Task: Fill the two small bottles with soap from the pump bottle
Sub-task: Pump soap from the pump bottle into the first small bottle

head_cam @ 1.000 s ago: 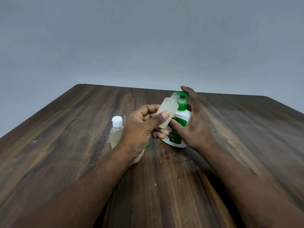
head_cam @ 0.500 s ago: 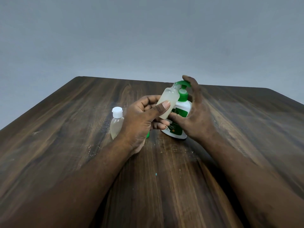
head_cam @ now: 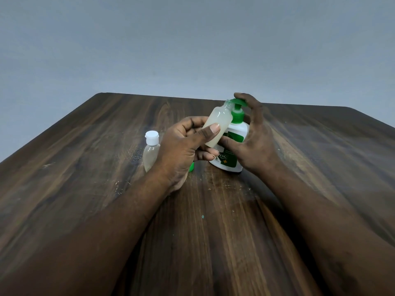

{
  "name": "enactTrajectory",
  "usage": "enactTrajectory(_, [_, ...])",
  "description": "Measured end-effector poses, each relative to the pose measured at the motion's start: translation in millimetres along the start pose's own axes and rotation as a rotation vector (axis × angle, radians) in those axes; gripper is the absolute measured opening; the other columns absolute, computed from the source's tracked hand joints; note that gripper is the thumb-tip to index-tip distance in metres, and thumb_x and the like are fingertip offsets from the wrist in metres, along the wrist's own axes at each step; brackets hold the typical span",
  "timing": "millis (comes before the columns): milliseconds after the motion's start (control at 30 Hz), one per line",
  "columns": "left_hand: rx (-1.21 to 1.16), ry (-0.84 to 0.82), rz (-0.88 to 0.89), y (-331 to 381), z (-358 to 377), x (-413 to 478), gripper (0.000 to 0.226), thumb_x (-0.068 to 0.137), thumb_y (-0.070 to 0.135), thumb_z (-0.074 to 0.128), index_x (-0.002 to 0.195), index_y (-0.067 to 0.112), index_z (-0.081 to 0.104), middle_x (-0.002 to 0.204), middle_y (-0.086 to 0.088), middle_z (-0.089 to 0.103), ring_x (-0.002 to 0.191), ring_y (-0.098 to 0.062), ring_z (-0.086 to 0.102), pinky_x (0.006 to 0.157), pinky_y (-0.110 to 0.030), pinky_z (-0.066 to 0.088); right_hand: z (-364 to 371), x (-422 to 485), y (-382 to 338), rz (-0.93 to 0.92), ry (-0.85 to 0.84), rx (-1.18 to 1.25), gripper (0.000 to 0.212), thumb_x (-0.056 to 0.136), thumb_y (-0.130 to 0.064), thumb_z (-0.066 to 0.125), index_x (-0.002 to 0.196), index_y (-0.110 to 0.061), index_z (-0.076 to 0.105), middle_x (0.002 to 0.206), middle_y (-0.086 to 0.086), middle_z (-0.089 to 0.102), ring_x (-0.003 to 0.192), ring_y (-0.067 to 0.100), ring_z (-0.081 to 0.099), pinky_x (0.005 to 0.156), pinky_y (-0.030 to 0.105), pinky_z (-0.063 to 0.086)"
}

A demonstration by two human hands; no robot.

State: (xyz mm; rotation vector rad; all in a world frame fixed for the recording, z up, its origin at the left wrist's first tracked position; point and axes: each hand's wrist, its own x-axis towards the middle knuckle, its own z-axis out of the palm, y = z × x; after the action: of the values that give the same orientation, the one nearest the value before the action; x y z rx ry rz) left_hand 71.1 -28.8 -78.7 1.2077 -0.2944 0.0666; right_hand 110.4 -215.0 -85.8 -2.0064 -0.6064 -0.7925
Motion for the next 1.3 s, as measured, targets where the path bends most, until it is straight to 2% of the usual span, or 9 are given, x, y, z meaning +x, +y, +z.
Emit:
enactTrajectory(200, [-0.006, -0.004, 0.015, 0.8, 1.2, 0.1, 0.049, 0.079, 0.03, 0.077, 0.121, 0.007, 0.067, 0.093, -0.016, 0.077, 0.059, -0.017, 0.069, 0.052, -0.02, 0.057, -2.1, 0.8, -0.3, -0.008, -0.022, 0.001, 0.098, 0.081, -0.019, 0.094, 0.158, -0.025, 0.034, 0.125, -0.026, 0.061, 0.112, -0.007, 0.065, 0.084, 0.008, 0.051])
enactTrajectory(367, [-0.011, -0.004, 0.014, 0.6, 1.5, 0.8, 0.05, 0.079, 0.03, 0.077, 0.121, 0.006, 0.067, 0.092, -0.014, 0.077, 0.059, -0.017, 0.069, 0.052, -0.02, 0.057, -1.2, 1.9, 0.8, -0.004, -0.023, 0.012, 0.094, 0.081, -0.012, 0.091, 0.156, -0.024, 0.036, 0.131, -0.016, 0.061, 0.109, -0.004, 0.067, 0.081, 0.01, 0.054])
enactTrajectory(533, [0.012, 0.013, -0.004, -2.0, -0.3, 1.0, 0.036, 0.091, 0.021, 0.075, 0.122, 0.006, 0.067, 0.094, -0.014, 0.078, 0.059, -0.018, 0.069, 0.051, -0.019, 0.056, -0.1, 1.2, 2.1, -0.011, -0.011, -0.016, 0.088, 0.081, -0.015, 0.091, 0.152, -0.023, 0.038, 0.13, -0.018, 0.059, 0.113, -0.002, 0.066, 0.083, 0.011, 0.053])
enactTrajectory(700, [-0.012, -0.007, 0.002, 1.2, 2.6, -0.3, 0.041, 0.081, 0.027, 0.077, 0.117, 0.009, 0.068, 0.091, -0.014, 0.078, 0.059, -0.018, 0.07, 0.051, -0.019, 0.057, -0.7, 0.1, 0.9, -0.004, -0.021, -0.018, 0.097, 0.082, -0.013, 0.092, 0.158, -0.025, 0.033, 0.131, -0.016, 0.061, 0.11, -0.008, 0.065, 0.08, 0.006, 0.05])
enactTrajectory(833, [-0.018, -0.002, -0.006, 0.5, 1.6, 0.4, 0.028, 0.09, 0.018, 0.075, 0.116, 0.009, 0.068, 0.092, -0.014, 0.078, 0.059, -0.019, 0.071, 0.051, -0.019, 0.058, -1.1, 0.7, 1.9, -0.012, -0.023, -0.026, 0.096, 0.082, -0.014, 0.091, 0.157, -0.026, 0.033, 0.127, -0.025, 0.058, 0.109, -0.014, 0.063, 0.08, 0.004, 0.049])
enactTrajectory(1000, [-0.007, 0.005, -0.009, -0.3, 1.8, 1.6, 0.028, 0.094, 0.014, 0.073, 0.12, 0.007, 0.067, 0.096, -0.015, 0.079, 0.06, -0.02, 0.072, 0.052, -0.02, 0.059, -0.7, 1.3, 2.1, -0.029, -0.015, -0.017, 0.097, 0.08, -0.015, 0.092, 0.158, -0.023, 0.034, 0.132, -0.019, 0.061, 0.116, 0.0, 0.067, 0.086, 0.017, 0.057])
enactTrajectory(1100, [-0.007, 0.006, -0.002, -1.0, 0.3, 1.3, 0.029, 0.094, 0.014, 0.073, 0.122, 0.006, 0.066, 0.097, -0.015, 0.078, 0.06, -0.02, 0.072, 0.052, -0.02, 0.059, -0.6, 1.2, 1.3, -0.028, -0.012, -0.013, 0.096, 0.08, -0.017, 0.093, 0.157, -0.023, 0.035, 0.126, -0.04, 0.057, 0.113, -0.008, 0.065, 0.085, 0.009, 0.052])
enactTrajectory(1167, [-0.011, 0.009, 0.0, -0.5, -0.5, 0.8, 0.028, 0.095, 0.014, 0.073, 0.121, 0.007, 0.066, 0.095, -0.014, 0.078, 0.06, -0.02, 0.071, 0.052, -0.02, 0.058, -0.8, 0.3, 1.7, -0.02, -0.013, -0.014, 0.095, 0.08, -0.017, 0.093, 0.155, -0.024, 0.035, 0.123, -0.045, 0.055, 0.109, -0.014, 0.063, 0.081, 0.007, 0.051])
enactTrajectory(1300, [-0.009, 0.005, 0.008, -0.3, -0.4, 0.3, 0.03, 0.094, 0.016, 0.074, 0.122, 0.008, 0.066, 0.096, -0.013, 0.078, 0.059, -0.018, 0.07, 0.052, -0.021, 0.058, -1.5, -0.5, 3.2, -0.009, -0.014, -0.017, 0.096, 0.08, -0.015, 0.093, 0.157, -0.021, 0.035, 0.124, -0.027, 0.058, 0.109, -0.015, 0.063, 0.081, 0.007, 0.052])
